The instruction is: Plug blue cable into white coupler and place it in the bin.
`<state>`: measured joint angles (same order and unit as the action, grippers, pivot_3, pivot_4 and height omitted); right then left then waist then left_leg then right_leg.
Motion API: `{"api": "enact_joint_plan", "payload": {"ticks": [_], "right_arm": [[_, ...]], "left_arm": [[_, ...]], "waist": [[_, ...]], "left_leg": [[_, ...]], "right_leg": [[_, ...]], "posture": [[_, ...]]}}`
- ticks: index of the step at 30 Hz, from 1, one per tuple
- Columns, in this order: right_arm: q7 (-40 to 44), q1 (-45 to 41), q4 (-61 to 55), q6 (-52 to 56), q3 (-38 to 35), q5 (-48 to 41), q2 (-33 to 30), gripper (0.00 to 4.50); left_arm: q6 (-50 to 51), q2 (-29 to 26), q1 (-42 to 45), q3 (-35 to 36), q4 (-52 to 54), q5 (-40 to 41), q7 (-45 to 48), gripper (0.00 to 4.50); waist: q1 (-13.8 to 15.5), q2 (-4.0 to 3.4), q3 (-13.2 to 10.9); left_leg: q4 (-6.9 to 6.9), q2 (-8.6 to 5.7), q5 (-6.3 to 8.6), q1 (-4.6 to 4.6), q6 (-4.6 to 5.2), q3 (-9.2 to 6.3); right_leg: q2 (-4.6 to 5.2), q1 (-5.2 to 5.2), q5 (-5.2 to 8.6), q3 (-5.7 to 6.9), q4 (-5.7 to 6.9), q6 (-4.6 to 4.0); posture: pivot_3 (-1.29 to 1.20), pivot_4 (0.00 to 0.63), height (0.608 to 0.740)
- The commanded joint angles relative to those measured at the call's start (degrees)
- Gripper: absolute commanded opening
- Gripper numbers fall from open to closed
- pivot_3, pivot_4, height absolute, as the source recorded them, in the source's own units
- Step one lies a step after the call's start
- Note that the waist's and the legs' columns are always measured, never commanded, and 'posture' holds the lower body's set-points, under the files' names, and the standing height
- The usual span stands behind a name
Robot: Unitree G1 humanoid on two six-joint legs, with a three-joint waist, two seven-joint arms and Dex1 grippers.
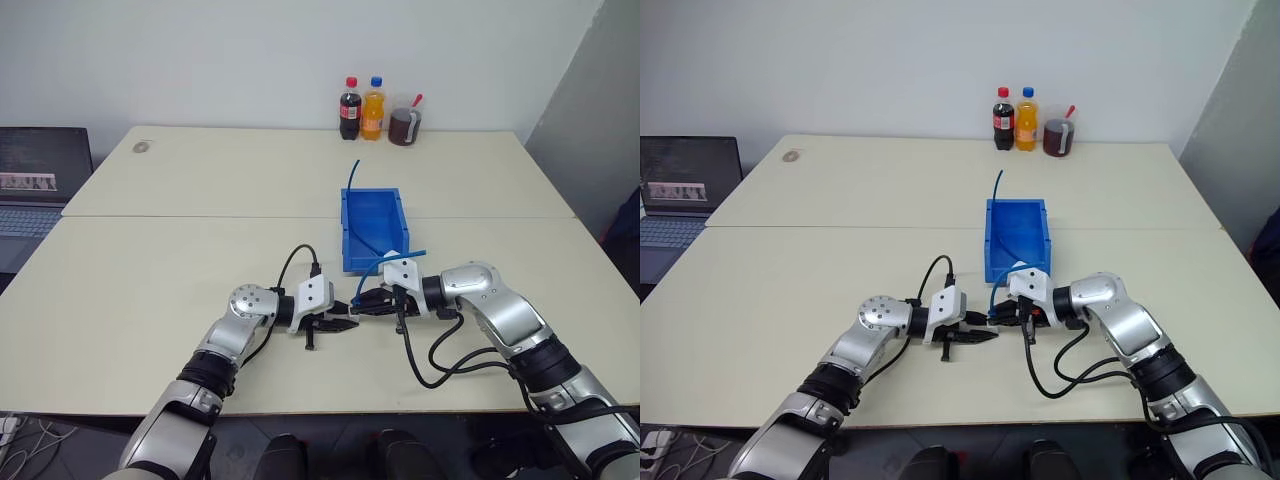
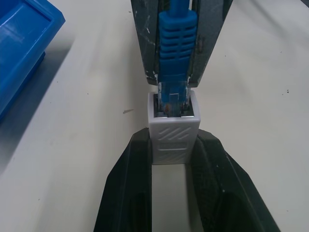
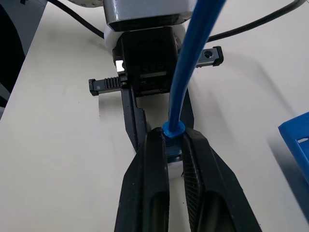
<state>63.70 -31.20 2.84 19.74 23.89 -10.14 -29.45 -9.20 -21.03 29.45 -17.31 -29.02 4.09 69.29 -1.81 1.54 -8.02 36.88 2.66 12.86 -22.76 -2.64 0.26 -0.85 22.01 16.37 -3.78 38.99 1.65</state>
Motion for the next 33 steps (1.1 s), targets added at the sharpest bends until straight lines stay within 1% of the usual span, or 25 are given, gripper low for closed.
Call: {"api": "enact_joint_plan", "payload": {"ticks": [1, 8, 13, 14, 18, 19, 20, 21, 24, 25, 28, 31, 33], "right_arm": [[0.2, 3.7, 9.4, 0.8, 6.4, 7.1, -1.0, 0.15], [-0.2, 3.9, 12.1, -0.4, 5.8, 7.3, -0.2, 0.15], [-0.5, 3.8, 10.4, 1.6, 3.6, 5.1, 0.1, 0.15], [-0.6, 3.9, 8.8, 3.0, 2.6, 3.9, -0.1, 0.15], [-1.7, 4.6, 0.1, 11.1, -2.6, -1.8, -0.8, 0.15], [-2.7, 4.7, -2.8, 14.1, -4.6, -3.7, -0.8, 0.15], [-3.5, 4.7, -4.9, 16.3, -5.8, -4.9, -0.7, 0.15], [-4.7, 4.3, -8.2, 20.8, -8.5, -8.1, -0.5, 0.15], [-8.9, 1.3, -15.5, 34.9, -17.4, -17.7, 0.6, 0.15], [-10.2, -0.3, -16.6, 39.2, -20.3, -20.5, 0.9, 0.15], [-13.9, -6.6, -15.0, 48.5, -27.4, -26.1, 2.0, 0.15], [-16.6, -13.5, -7.3, 50.2, -29.4, -26.0, 2.4, 0.15], [-17.4, -19.2, 1.9, 47.0, -28.4, -23.2, 2.5, 0.15]], "left_arm": [[-0.3, 0.4, -0.4, -0.5, 2.2, 0.0, 0.2, 0.77], [-0.1, 0.3, -1.0, -0.4, 2.9, 0.0, 0.2, 0.77], [0.2, 0.3, -0.9, -0.2, 3.3, 0.1, -0.3, 0.77], [1.2, 0.2, -0.8, 0.2, 4.0, 0.7, -0.2, 1.12], [5.6, -1.0, -1.3, 2.3, 9.1, 3.6, 0.3, 2.08], [7.2, -1.8, -1.7, 3.0, 11.1, 4.4, 0.3, 2.21], [8.4, -2.4, -2.1, 3.4, 12.5, 5.0, 0.3, 2.57], [10.5, -3.8, -3.0, 4.2, 15.5, 6.1, 0.5, 2.80], [17.5, -7.9, -6.1, 6.8, 25.2, 9.7, 0.3, 3.57], [20.1, -9.0, -6.7, 8.0, 28.1, 11.1, -0.5, 3.74], [27.8, -11.4, -7.4, 11.8, 35.4, 15.1, -3.6, 4.44], [32.1, -11.1, -7.4, 14.6, 39.4, 16.9, -8.4, 4.49], [34.0, -9.8, -7.6, 16.2, 40.6, 17.5, -12.3, 4.49]], "waist": [[0.0, 0.02, 0.1], [0.0, -0.01, 0.4], [0.0, -0.02, 0.4], [0.0, -0.01, 0.4], [0.0, -0.03, 0.3], [0.1, -0.03, 0.3], [0.1, -0.03, 0.3], [0.0, -0.05, 0.2], [-0.1, -0.09, -0.4], [-0.2, -0.12, -0.7], [-0.2, -0.12, -1.5], [-0.2, -0.10, -1.6], [-0.2, -0.09, -1.6]], "left_leg": [[-0.01, 0.00, 0.00, 0.01, 0.00, 0.00], [-0.09, 0.02, 0.01, 0.21, 0.00, 0.02], [-0.19, 0.03, 0.01, 0.47, 0.00, 0.04], [-0.20, 0.03, 0.01, 0.48, 0.00, 0.05], [-0.20, 0.03, 0.02, 0.36, -0.02, 0.06], [-0.20, 0.03, 0.02, 0.26, -0.02, 0.03], [-0.20, 0.02, 0.02, 0.15, -0.03, 0.02], [-0.20, 0.03, 0.03, -0.01, -0.03, 0.02], [-0.24, 0.05, 0.03, -0.23, -0.03, -0.04], [-0.28, 0.09, 0.03, -0.25, -0.03, -0.12], [-0.35, 0.08, 0.03, -0.27, -0.03, -0.16], [-0.38, 0.07, 0.03, -0.29, -0.03, -0.14], [-0.45, 0.05, 0.03, -0.28, -0.03, -0.07]], "right_leg": [[0.00, 0.00, 0.00, 0.00, 0.00, 0.00], [0.00, -0.15, 0.06, -0.02, -0.01, -0.09], [0.00, -0.34, 0.13, -0.03, -0.02, -0.19], [0.00, -0.34, 0.13, -0.03, -0.02, -0.20], [0.03, -0.27, 0.15, -0.05, -0.04, -0.22], [0.04, -0.22, 0.14, -0.03, -0.05, -0.22], [0.05, -0.12, 0.15, -0.01, -0.05, -0.22], [0.04, 0.05, 0.14, -0.02, -0.04, -0.21], [0.04, 0.29, 0.16, -0.04, -0.02, -0.18], [0.04, 0.33, 0.16, -0.09, -0.01, -0.19], [0.04, 0.41, 0.16, -0.09, 0.00, -0.18], [0.04, 0.40, 0.16, -0.06, -0.03, -0.17], [0.04, 0.39, 0.17, -0.04, -0.09, -0.17]], "posture": [[0.00, 0.150, 0.740], [0.00, 0.150, 0.740], [0.00, 0.150, 0.740], [0.00, 0.150, 0.740], [0.00, 0.150, 0.740], [0.00, 0.150, 0.740], [0.00, 0.150, 0.740], [0.00, 0.150, 0.740], [0.00, 0.150, 0.740], [0.00, 0.150, 0.740], [0.00, 0.150, 0.740], [0.00, 0.150, 0.740], [0.00, 0.150, 0.740]]}}
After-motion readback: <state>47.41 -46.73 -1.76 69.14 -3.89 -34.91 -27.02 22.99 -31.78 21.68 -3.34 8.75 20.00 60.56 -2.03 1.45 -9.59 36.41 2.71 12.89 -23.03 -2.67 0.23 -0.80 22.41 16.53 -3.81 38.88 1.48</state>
